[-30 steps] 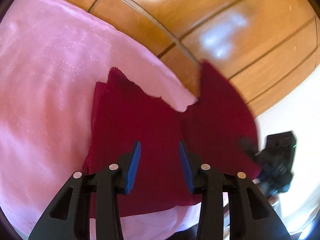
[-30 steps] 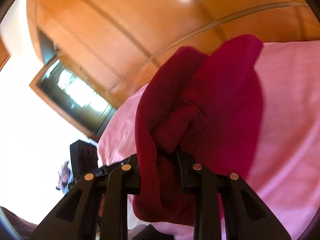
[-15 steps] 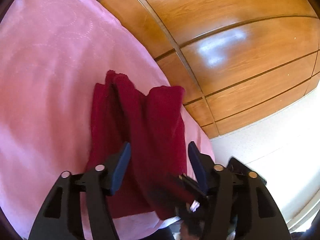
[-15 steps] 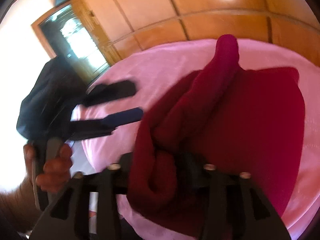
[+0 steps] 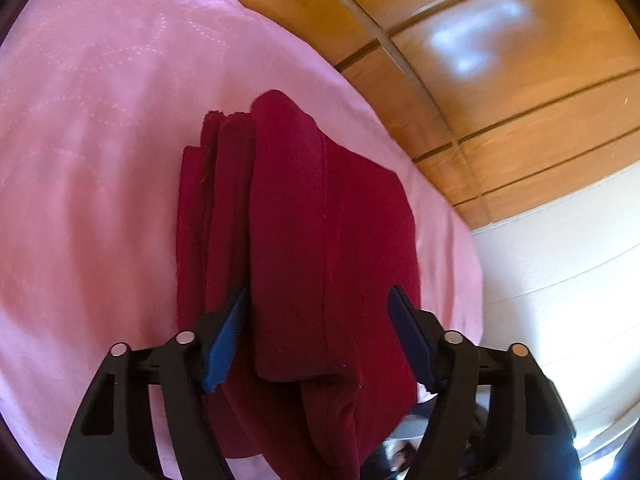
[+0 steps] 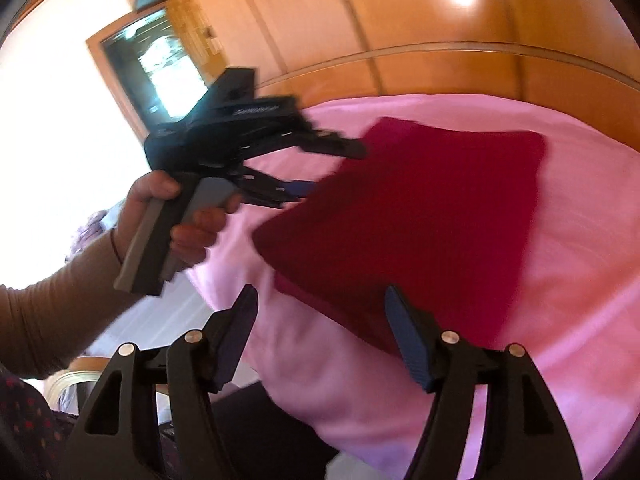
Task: Fold small clothes
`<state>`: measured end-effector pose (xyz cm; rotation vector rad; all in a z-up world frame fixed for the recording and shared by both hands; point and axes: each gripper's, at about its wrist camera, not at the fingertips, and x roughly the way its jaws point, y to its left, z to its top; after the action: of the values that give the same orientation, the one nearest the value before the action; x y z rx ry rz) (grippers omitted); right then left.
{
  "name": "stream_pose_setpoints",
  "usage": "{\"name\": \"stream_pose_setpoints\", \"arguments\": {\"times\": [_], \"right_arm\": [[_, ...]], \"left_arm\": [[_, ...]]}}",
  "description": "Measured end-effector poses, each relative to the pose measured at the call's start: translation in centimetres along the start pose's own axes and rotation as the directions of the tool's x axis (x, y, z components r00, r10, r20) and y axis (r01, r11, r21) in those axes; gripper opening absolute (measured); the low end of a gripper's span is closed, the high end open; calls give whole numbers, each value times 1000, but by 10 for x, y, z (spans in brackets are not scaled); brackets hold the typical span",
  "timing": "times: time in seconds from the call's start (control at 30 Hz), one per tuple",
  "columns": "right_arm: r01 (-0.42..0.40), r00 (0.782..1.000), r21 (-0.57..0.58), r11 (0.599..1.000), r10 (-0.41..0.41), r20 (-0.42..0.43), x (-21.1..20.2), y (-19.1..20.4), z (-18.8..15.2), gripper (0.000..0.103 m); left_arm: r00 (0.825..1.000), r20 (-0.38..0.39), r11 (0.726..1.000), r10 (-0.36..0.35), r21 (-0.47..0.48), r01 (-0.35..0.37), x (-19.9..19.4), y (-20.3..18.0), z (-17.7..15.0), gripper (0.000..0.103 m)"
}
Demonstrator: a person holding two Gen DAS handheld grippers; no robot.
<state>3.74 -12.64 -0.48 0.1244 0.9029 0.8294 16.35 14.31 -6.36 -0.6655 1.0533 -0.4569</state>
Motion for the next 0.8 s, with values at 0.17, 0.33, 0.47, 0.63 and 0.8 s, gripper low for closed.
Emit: {"name": "stream_pose_setpoints", "arguments": {"times": [0.17, 0.33, 0.47, 0.63, 0.8], "right_arm": [[69, 997, 82, 994, -71, 18, -13, -27, -10, 60], [70, 997, 48, 996, -68, -30, 2, -22, -10, 41], [85, 992, 56, 995, -79, -102, 33, -25, -15, 41], [126, 985, -12, 992, -127, -115, 50, -15, -19, 42], [71, 988, 2, 997, -70, -137, 33, -24, -9, 42]], "left_arm": [[995, -3, 993, 98, 68, -98, 10, -13, 2, 28], [983, 75, 976, 165, 128, -174, -11, -18, 2, 17], [960, 70, 950, 270, 143, -277, -12, 3, -14, 17], [930, 128, 922, 344, 144, -361, 1, 17, -31, 20], [889, 186, 862, 418, 226, -453, -2, -7, -44, 20]]}}
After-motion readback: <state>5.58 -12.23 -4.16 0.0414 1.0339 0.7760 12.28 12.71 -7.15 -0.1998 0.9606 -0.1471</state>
